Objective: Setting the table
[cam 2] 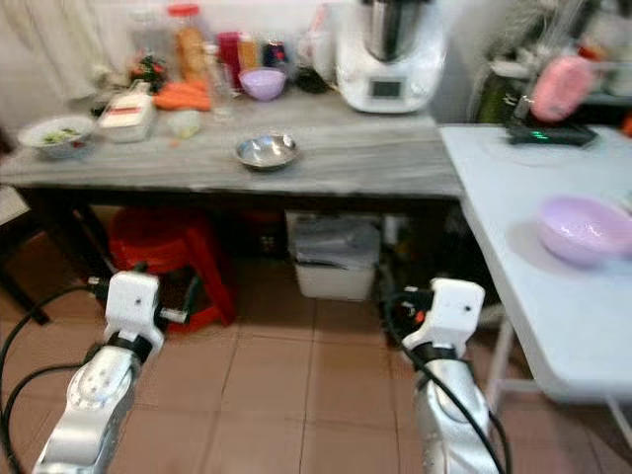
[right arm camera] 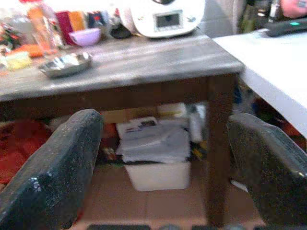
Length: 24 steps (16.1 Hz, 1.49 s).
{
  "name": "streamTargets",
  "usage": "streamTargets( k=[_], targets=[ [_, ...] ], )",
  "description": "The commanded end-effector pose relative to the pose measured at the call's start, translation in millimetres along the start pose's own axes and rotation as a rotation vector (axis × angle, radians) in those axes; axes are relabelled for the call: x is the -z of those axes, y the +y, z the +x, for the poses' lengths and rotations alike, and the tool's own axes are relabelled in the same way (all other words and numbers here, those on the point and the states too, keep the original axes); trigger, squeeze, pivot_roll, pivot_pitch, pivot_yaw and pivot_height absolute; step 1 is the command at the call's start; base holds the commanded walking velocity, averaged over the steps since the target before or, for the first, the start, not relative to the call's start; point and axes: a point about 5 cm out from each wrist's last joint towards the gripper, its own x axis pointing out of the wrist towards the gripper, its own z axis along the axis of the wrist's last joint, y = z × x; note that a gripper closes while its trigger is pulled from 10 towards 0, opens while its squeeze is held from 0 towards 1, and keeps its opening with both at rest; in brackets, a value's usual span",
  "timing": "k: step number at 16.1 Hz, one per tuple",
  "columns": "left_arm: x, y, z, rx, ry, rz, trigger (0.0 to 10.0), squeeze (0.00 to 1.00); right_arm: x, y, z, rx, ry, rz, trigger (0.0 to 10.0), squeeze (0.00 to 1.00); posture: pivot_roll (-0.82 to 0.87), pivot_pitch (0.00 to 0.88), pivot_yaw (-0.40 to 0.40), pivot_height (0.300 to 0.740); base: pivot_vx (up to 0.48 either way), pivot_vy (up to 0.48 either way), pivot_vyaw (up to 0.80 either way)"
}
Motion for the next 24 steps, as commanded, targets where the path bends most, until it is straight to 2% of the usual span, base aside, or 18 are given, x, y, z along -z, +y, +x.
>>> streamTargets(
  k=[1,5,17,21,24],
  targets=[
    [-1.8,3.0,-0.9,-0.008,-0.011,0.013,10.0,0.0,-0.9,7.6,3.0,-0.026,-0.005,0.008,10.0,0.0,0.03,0.0,0.01,0.74,0.0,0.0,0.0],
    [-3.9,2.7,2.2,0.011,-0.028,0.025,10.0,0.0,1.0,7.6,7.6,-0.033,-0.005,0.005,10.0,0.0,0.03,0.0,0.015,0.74,0.0,0.0,0.0],
    [-4.7,-3.1,1.2,0.036,-0.037,0.017,10.0,0.0,3.4,6.1,4.3,-0.032,0.005,-0.002,10.0,0.0,0.02,0.0,0.011,0.74,0.0,0.0,0.0],
    [-5.7,-2.9,2.1,0.041,-0.04,0.014,10.0,0.0,3.9,6.6,4.0,-0.034,0.006,0.0,10.0,0.0,0.02,0.0,0.013,0.74,0.0,-0.269,-0.55],
    [-6.3,-2.9,2.1,0.043,-0.042,0.011,10.0,0.0,3.4,7.8,3.7,-0.036,0.003,0.0,10.0,0.0,0.02,0.0,0.015,0.74,0.0,-0.317,0.0]
  ],
)
